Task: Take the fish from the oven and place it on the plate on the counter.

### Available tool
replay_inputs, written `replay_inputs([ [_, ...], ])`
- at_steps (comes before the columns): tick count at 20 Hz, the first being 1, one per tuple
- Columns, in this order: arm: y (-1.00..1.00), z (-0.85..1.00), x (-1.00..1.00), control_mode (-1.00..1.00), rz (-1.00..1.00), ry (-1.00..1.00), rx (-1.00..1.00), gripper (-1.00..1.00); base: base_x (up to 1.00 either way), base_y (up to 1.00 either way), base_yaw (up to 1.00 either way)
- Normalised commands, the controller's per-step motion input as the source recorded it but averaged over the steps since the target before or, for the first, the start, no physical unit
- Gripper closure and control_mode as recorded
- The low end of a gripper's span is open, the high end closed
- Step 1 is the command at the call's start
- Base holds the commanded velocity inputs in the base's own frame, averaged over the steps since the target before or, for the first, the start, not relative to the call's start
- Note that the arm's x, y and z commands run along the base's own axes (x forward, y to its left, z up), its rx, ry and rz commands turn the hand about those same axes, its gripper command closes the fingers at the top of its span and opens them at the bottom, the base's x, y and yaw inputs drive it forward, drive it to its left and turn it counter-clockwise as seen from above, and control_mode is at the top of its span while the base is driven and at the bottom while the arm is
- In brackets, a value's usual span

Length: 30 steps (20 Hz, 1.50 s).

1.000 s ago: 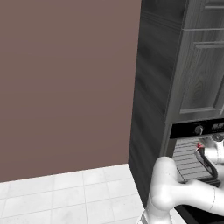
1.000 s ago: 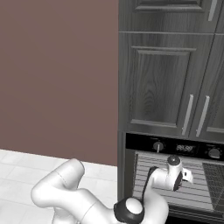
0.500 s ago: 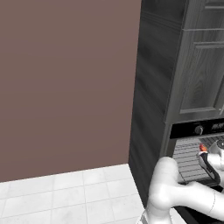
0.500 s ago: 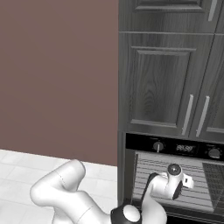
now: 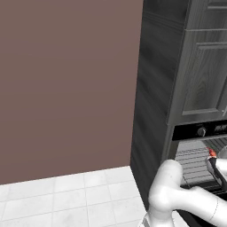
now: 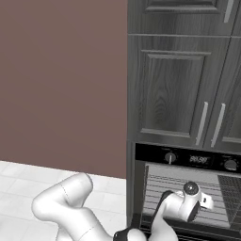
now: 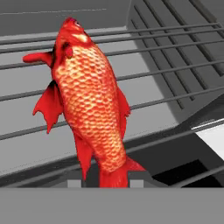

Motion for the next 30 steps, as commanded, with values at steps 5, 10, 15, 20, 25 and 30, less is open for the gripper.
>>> replay_inputs([
  [5,-0.28,0.1,-0.59,-1.0,0.0,0.0,0.0,1.0,0.0,0.0,0.0],
  [10,-0.08,0.46,-0.68,-1.0,0.0,-0.03,0.0,1.0,0.0,0.0,0.0],
  [15,0.0,0.49,-0.57,-1.0,0.02,-0.01,0.0,1.0,0.0,0.0,0.0],
  [20,0.0,0.62,-0.52,-1.0,0.05,-0.03,0.0,1.0,0.0,0.0,0.0],
  [25,0.0,0.74,-0.74,-1.0,0.08,-0.04,0.0,1.0,0.0,0.0,0.0],
  [30,0.1,0.92,-0.89,-1.0,0.11,-0.05,0.0,1.0,0.0,0.0,0.0],
])
